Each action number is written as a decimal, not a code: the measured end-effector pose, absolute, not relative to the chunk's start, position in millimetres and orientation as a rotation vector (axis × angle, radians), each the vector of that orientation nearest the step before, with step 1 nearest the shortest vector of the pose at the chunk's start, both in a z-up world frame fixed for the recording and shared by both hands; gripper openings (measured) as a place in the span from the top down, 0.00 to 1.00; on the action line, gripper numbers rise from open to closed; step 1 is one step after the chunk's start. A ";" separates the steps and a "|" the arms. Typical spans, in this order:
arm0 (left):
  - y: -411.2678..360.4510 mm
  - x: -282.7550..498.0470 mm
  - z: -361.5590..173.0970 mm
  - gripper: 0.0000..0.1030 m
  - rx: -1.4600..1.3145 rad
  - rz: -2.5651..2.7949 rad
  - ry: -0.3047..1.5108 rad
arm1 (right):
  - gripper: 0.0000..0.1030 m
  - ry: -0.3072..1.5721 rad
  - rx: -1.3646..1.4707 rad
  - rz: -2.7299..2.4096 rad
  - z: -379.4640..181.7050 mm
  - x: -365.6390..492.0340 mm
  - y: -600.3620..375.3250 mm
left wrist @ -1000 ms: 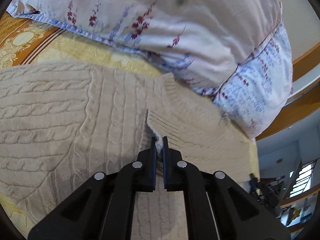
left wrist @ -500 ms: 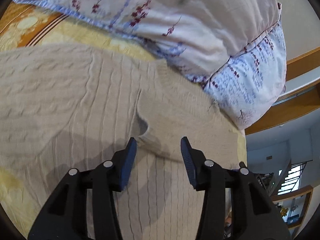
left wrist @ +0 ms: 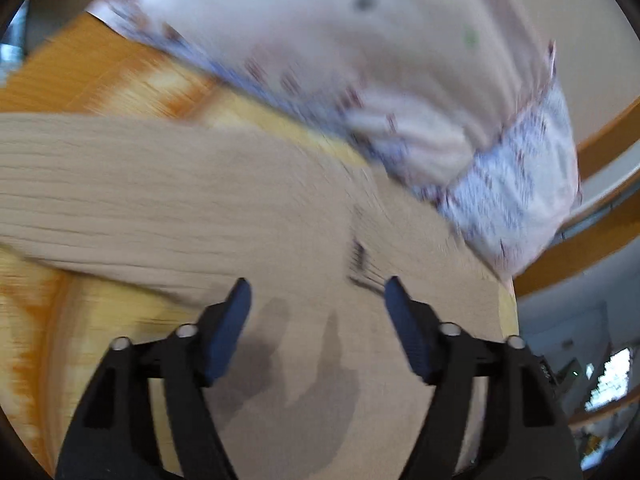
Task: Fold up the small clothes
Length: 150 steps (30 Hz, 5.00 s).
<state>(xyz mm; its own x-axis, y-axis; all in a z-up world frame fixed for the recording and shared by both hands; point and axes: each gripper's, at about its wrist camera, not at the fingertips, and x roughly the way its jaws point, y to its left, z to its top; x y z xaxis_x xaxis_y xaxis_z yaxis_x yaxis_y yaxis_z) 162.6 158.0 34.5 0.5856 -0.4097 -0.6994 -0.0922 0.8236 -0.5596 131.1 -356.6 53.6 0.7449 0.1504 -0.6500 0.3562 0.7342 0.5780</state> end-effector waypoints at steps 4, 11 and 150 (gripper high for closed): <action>228.2 124.8 39.2 0.25 -0.636 -0.005 0.842 | 0.32 0.791 0.667 0.002 55.8 158.2 -329.6; 329.0 91.2 2.0 0.33 -0.942 0.207 0.815 | 0.32 0.914 0.727 0.085 30.2 170.1 -310.1; 161.5 30.2 -9.6 0.54 -0.630 -0.486 0.903 | 0.57 1.021 0.716 0.396 21.4 48.4 -406.2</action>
<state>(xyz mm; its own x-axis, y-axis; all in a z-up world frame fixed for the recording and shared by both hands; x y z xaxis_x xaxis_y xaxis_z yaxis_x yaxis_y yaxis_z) 30.2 161.5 -9.6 0.5347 -0.6284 -0.5650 0.1246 0.7199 -0.6828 48.4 -406.2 21.4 0.4815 0.6084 -0.6309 0.0241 0.7104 0.7034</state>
